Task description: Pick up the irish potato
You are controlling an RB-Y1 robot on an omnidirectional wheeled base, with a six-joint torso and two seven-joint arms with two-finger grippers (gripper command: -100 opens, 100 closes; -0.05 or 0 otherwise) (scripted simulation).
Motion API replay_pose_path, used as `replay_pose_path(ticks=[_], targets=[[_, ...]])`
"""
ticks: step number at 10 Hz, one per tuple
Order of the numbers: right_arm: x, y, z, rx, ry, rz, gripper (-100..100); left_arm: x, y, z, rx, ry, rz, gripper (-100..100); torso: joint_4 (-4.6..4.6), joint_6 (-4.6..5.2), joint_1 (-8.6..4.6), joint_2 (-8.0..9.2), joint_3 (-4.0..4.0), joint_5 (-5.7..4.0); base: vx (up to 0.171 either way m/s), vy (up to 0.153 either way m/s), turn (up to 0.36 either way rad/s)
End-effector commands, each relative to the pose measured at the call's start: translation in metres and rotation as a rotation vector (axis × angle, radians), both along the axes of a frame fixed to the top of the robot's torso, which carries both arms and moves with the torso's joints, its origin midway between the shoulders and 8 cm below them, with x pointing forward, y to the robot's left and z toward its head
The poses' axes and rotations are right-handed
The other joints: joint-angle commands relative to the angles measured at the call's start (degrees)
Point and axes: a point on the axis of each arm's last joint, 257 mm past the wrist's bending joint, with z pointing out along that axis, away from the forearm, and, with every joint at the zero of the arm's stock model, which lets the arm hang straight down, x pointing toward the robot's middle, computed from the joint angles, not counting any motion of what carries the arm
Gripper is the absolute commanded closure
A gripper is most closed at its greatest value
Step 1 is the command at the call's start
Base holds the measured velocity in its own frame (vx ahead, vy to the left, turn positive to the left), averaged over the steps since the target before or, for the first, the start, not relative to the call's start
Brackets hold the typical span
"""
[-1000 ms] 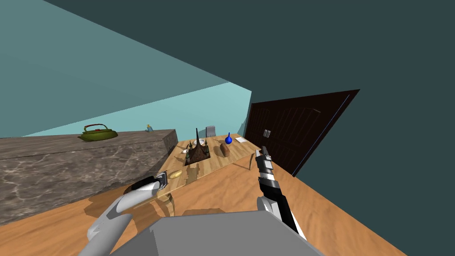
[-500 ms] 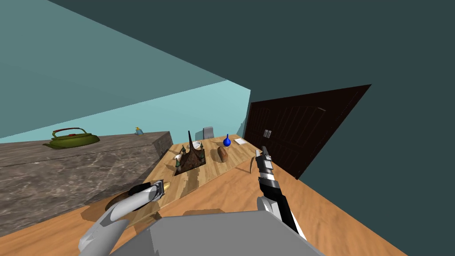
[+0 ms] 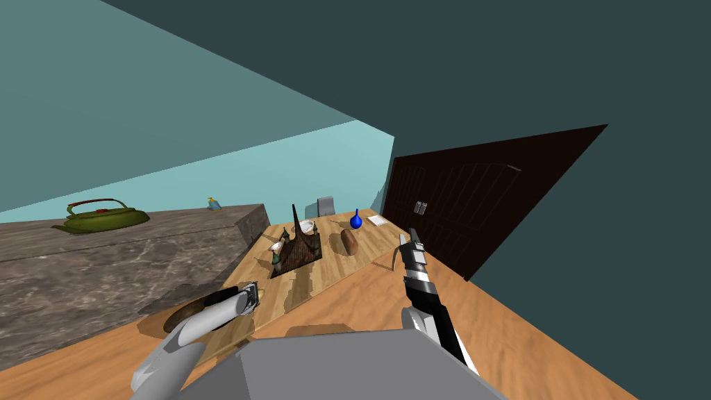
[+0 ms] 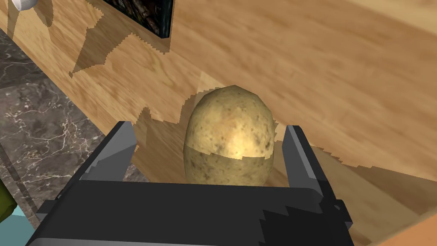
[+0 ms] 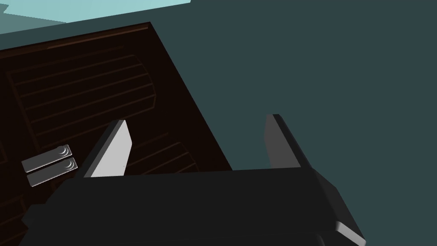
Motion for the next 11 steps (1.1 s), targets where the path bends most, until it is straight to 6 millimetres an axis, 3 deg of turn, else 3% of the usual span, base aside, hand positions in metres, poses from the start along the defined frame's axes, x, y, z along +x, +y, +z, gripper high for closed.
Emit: replay_pose_path(ticks=[1, 2, 6, 7, 8, 10, 11], targets=[[0.000, 0.000, 0.000, 0.000, 0.000, 0.000, 0, 0.000, 0.000, 0.000, 0.000, 0.000, 0.000, -100, 0.00, 0.00, 0.00, 0.00, 0.00, 0.00, 0.010, 0.020, 0.000], [0.000, 0.000, 0.000, 0.000, 0.000, 0.000, 0, 0.000, 0.000, 0.000, 0.001, -0.002, 0.000, 100, 0.01, 0.00, -0.07, 0.06, 0.03, -0.01, 0.000, 0.000, 0.000], [0.000, 0.000, 0.000, 0.000, 0.000, 0.000, 0, 0.000, 0.000, 0.000, 0.001, -0.001, -0.001, 100, 0.04, 0.00, -0.15, 0.12, 0.07, -0.04, 0.000, 0.000, 0.000], [0.000, 0.000, 0.000, 0.000, 0.000, 0.000, 0, 0.000, 0.000, 0.000, 0.001, -0.001, 0.000, 0, 0.04, 0.00, -0.16, 0.12, 0.07, -0.05, 0.000, 0.000, 0.000], [0.000, 0.000, 0.000, 0.000, 0.000, 0.000, 0, -0.001, 0.003, 0.007, 0.001, 0.002, 0.002, 100, 0.04, 0.00, -0.16, 0.12, 0.07, -0.05, -0.026, -0.029, -0.018], [0.000, 0.000, 0.000, 0.000, 0.000, 0.000, 0, 0.000, 0.004, 0.009, 0.003, -0.001, 0.002, 100, 0.04, 0.00, -0.35, 0.26, 0.14, -0.08, -0.027, -0.037, -0.009], [0.000, 0.000, 0.000, 0.000, 0.000, 0.000, 0, -0.001, 0.004, 0.008, 0.001, 0.002, 0.002, 0, 0.05, 0.01, -0.28, 0.21, 0.12, -0.07, 0.000, 0.000, 0.000]])
